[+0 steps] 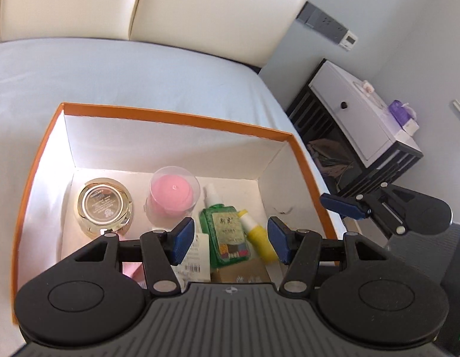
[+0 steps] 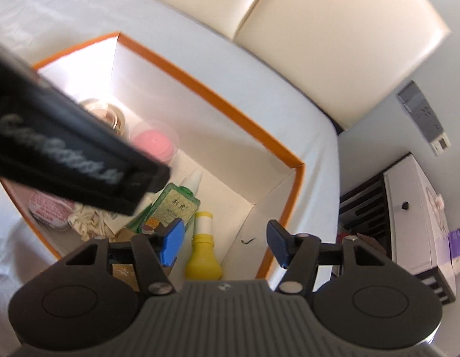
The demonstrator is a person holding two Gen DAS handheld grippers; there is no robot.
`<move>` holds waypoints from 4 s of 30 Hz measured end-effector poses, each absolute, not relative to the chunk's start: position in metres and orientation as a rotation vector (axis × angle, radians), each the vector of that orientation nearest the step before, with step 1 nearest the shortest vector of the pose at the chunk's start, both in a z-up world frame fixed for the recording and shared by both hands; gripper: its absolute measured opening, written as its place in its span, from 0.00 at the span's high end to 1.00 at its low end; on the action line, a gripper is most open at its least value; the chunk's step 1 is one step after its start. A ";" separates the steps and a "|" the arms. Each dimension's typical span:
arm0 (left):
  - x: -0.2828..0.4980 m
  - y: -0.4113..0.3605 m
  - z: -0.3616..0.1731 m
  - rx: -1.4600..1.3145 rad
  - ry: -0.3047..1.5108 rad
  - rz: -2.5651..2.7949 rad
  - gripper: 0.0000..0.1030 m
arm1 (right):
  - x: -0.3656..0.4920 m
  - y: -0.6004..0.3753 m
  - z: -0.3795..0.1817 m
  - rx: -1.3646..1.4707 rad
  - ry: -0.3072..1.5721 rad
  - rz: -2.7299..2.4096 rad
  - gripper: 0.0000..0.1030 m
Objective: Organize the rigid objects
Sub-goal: 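Open both grippers to release the bottles and lift them out of the box, then move the left gripper to the white cream jar while the right gripper reaches the yellow tape measure, then grasp the white cream jar with the left gripper while the right gripper grasps the yellow tape measure, then lift the cream jar with the left gripper while the right gripper carries the tape measure over the box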
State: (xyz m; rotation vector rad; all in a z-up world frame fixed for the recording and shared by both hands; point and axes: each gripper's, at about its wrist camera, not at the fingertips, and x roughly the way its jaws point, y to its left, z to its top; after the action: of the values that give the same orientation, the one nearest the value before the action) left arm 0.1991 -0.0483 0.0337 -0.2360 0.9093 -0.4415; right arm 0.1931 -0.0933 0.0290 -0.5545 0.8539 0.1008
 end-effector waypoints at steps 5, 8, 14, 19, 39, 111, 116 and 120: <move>0.170 -0.041 0.042 -0.230 0.855 -0.466 0.36 | 0.168 -0.095 0.047 -0.438 0.771 0.069 0.41; 0.151 -0.034 0.047 -0.222 0.798 -0.477 0.36 | 0.143 -0.104 0.059 -0.368 0.693 0.061 0.41; 0.115 -0.028 0.050 -0.166 0.703 -0.505 0.36 | 0.102 -0.113 0.069 -0.223 0.615 0.044 0.40; 0.097 -0.028 0.042 -0.144 0.692 -0.531 0.36 | 0.076 -0.121 0.055 -0.136 0.661 0.022 0.40; 0.105 -0.028 -0.041 -0.161 0.981 -0.531 0.36 | 0.104 -0.147 -0.034 0.062 1.087 0.001 0.40; 0.106 -0.045 -0.054 0.075 1.039 -0.522 0.64 | 0.110 -0.096 -0.053 -0.184 1.141 0.090 0.47; 0.098 -0.030 -0.035 -0.008 0.989 -0.534 0.64 | 0.096 -0.099 -0.036 -0.171 1.060 0.101 0.47; 0.091 -0.021 -0.015 -0.044 0.934 -0.552 0.64 | 0.087 -0.099 -0.021 -0.167 1.008 0.125 0.47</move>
State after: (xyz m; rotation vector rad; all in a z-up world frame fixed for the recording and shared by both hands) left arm 0.0914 -0.0211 -0.0151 -0.0438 0.9336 -0.5523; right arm 0.0872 -0.0985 -0.0213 -0.1672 1.0076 0.1247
